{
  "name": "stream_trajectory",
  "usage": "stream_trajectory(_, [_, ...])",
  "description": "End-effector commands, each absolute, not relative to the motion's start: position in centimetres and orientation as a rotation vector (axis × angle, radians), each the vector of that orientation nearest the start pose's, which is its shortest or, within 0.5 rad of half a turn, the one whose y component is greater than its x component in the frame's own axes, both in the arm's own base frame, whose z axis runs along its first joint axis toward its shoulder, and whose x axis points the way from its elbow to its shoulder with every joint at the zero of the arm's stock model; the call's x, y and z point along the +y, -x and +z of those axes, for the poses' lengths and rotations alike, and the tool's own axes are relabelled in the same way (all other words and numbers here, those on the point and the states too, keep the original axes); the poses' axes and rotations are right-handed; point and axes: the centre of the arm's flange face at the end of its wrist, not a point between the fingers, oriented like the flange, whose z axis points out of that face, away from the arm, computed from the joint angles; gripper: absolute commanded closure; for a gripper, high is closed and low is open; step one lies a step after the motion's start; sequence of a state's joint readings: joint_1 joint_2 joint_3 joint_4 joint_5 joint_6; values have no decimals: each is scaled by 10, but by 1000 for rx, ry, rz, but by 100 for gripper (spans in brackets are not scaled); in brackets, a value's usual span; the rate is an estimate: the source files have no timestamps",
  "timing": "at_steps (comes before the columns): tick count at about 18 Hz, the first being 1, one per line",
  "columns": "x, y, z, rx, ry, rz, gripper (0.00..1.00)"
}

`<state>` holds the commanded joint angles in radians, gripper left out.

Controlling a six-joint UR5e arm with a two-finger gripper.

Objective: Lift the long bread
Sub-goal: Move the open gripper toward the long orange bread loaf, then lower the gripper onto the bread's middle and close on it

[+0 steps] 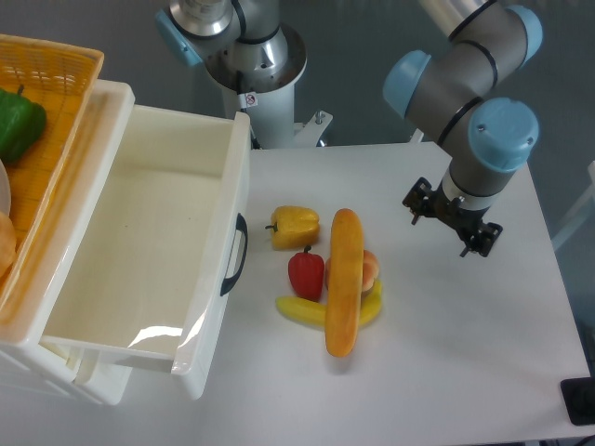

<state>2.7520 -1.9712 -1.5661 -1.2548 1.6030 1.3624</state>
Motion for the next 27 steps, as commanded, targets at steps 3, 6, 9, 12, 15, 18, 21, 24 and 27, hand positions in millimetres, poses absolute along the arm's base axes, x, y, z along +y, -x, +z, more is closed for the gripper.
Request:
stream_trajectory(3, [358, 525, 301, 112, 3190, -82, 0])
stream_trajectory(6, [353, 522, 311, 75, 3186, -69, 0])
stream_trajectory(9, [354, 512, 301, -27, 3196, -103, 0])
stream_trajectory(12, [376, 503, 295, -226, 3164, -121, 0])
stream_trajectory(15, [400, 501, 279, -283, 3159, -147, 0])
stream_trajectory(18, [407, 498, 273, -311, 3159, -163, 0])
stream_trajectory(21, [417, 499, 271, -315, 3105, -208, 0])
stream_trajectory(24, [429, 499, 268, -296, 3088, -224, 0])
stream_trajectory(27, [441, 493, 253, -270, 3097, -256, 0])
